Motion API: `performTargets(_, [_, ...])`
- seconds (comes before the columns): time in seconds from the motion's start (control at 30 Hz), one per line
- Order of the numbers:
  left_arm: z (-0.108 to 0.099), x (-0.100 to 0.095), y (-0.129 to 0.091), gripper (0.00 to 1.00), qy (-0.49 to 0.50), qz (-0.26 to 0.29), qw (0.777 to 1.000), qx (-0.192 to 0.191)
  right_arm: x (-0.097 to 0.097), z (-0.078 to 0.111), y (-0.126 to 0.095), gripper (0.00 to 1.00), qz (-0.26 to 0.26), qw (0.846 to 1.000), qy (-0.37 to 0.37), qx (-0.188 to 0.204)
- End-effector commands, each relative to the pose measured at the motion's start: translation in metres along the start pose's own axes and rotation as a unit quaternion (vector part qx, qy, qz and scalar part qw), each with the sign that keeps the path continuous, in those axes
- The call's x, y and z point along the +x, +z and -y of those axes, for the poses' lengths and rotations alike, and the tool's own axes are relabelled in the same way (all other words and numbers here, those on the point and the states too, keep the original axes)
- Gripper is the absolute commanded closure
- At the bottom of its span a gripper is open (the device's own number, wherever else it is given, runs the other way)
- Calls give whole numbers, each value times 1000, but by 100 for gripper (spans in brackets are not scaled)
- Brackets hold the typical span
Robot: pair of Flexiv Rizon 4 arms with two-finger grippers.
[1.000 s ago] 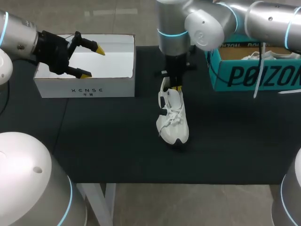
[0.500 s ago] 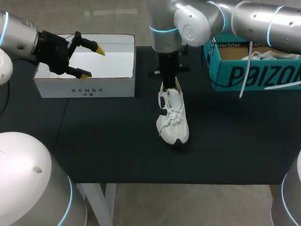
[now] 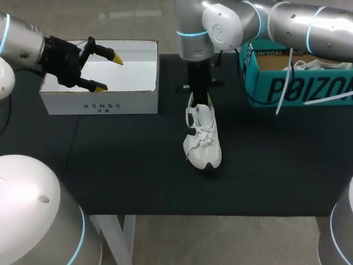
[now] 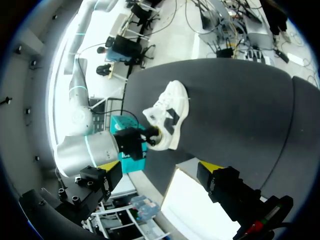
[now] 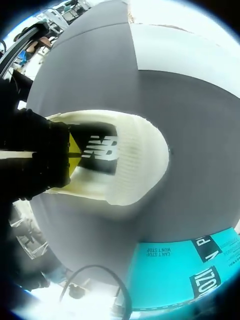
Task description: Take the shoe out of the shoebox, open the shoe tongue, remove and reinsert the insole, then place the shoe into the shoebox
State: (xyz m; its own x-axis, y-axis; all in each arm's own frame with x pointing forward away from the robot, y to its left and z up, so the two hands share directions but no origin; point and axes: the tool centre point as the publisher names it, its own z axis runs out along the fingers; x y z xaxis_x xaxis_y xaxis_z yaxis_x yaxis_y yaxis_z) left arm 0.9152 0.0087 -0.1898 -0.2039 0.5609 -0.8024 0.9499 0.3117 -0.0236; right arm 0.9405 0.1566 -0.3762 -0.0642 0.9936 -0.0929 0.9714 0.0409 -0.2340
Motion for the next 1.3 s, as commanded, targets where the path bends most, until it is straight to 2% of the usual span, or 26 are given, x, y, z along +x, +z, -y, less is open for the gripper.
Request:
performTargets(0.03, [0,0,0,0,0,-2,1000,0,1,4,-2,64,5,1000,5,4])
performTargets(0.07, [0,0,0,0,0,-2,1000,0,1,5,-3,56,4,1000,6,4])
performTargets(0.1, [0,0,0,0,0,-2,1000,0,1,6,-3,40,5,1000,6,4])
performTargets(0.13, [0,0,0,0,0,-2,1000,0,1,6,-4,11,5,1000,7,5])
performTargets(0.17, [0,0,0,0,0,-2,1000,0,1,7,-4,1,5,1000,7,6])
performTargets(0.53, [0,0,0,0,0,-2,1000,0,3,14,-2,0,5,1000,7,9])
performTargets(0.87, [0,0,0,0,0,-2,1000,0,3,27,-12,0,9,1000,2,1])
performTargets(1.3, [0,0,0,0,0,-2,1000,0,5,44,-14,0,14,1000,-5,-3])
